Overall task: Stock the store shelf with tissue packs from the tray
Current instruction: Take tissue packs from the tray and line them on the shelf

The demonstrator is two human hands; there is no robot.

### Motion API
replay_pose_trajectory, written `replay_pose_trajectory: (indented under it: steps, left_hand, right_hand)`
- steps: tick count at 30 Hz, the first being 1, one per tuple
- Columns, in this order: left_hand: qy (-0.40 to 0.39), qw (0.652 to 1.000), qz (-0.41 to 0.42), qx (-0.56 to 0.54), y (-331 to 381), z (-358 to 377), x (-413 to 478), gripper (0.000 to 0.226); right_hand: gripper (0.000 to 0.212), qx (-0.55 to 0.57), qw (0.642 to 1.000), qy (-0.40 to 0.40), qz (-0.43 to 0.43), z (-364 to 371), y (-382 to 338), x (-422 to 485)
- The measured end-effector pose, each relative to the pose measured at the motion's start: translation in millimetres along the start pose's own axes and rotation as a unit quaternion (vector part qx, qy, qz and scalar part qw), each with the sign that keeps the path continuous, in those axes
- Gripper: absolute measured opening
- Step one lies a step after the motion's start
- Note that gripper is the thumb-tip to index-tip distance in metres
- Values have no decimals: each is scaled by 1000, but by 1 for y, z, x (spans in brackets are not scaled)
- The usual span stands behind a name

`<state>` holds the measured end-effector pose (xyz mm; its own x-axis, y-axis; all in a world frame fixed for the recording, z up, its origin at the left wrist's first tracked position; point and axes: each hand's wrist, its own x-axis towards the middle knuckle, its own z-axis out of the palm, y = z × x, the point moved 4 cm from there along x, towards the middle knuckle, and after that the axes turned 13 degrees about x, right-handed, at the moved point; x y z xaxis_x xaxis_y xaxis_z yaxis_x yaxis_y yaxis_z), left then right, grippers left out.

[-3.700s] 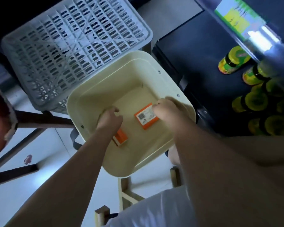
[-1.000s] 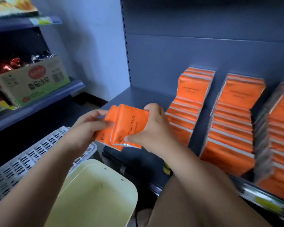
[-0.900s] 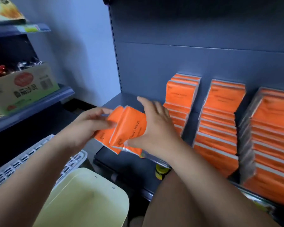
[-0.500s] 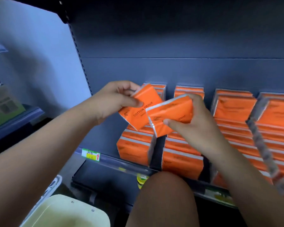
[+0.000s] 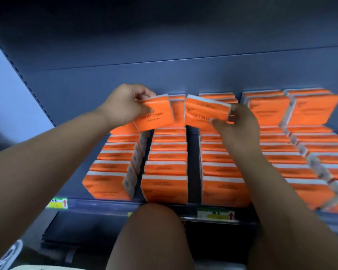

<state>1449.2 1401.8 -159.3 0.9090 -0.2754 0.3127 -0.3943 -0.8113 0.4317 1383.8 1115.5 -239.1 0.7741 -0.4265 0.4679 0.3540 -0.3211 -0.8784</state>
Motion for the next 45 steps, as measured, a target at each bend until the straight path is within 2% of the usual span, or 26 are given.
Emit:
replay_pose_trajectory:
  steps: [4, 8, 12, 18, 23, 31, 45]
  left_hand:
    - [4, 998, 35, 50, 4, 26, 14, 38]
    - [-1, 998, 40, 52, 3, 45, 21, 38]
    - [-1, 996, 56, 68, 5, 58, 22, 37]
    - [25, 982, 104, 158, 4, 61, 32, 41]
    - [46, 974, 124, 183, 4, 66, 36, 38]
    - [94, 958, 163, 217, 6, 72, 27, 34]
    - [106, 945, 164, 262, 8, 73, 14, 40]
  right_hand:
    - [32, 13, 999, 25, 28, -11, 3, 6]
    - [32, 20, 997, 47, 52, -16, 5, 9]
    - [30, 30, 996, 40, 70, -17, 7, 10]
    - [24, 51, 994, 45, 89, -19, 8, 12]
    - [32, 50, 995, 37, 83, -14, 10, 12]
    - [33, 44, 994, 14, 101, -13, 12, 12]
    - [35, 64, 989, 4, 131, -14, 12, 8]
